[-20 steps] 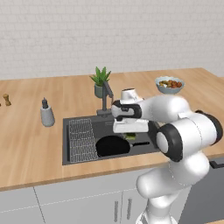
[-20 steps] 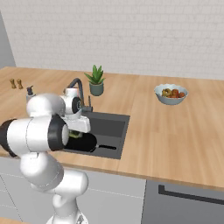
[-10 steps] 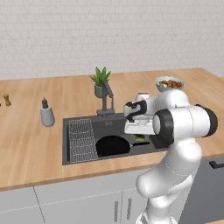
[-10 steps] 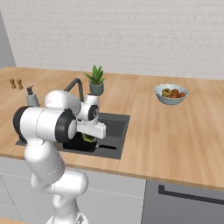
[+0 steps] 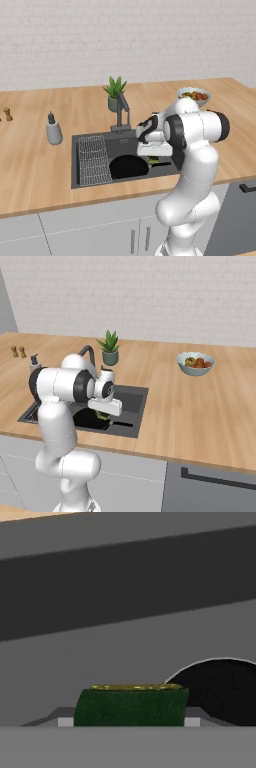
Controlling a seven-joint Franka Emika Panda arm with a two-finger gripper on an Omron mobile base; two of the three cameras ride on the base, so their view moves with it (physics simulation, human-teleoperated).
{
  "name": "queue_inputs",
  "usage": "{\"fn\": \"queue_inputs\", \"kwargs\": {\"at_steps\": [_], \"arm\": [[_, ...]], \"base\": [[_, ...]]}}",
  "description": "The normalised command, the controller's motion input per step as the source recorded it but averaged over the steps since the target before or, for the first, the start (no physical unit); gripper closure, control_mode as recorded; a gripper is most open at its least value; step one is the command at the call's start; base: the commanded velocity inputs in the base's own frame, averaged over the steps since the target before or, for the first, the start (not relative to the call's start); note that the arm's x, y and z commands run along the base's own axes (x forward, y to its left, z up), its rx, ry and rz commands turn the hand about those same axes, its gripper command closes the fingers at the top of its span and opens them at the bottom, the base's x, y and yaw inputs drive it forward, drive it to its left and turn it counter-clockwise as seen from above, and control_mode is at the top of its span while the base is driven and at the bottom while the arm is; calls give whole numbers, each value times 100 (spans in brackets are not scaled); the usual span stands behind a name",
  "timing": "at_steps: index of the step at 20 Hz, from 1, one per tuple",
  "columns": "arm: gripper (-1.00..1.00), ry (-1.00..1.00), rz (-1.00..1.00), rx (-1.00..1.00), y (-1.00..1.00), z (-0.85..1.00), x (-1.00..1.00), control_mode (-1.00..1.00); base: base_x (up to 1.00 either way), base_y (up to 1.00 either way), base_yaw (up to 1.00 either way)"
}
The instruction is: Pick the pan and sponge and place them into the sink. Then turn on the water.
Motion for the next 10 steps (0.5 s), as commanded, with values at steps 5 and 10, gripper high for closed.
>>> {"fn": "queue_inputs", "kwargs": {"at_steps": [5,10], "arm": [[100,-3,4,0,0,-29,18,-100],[-100,-5,3,0,8,-23,5,-100]], "base": [[0,0,0],[0,0,0]]}}
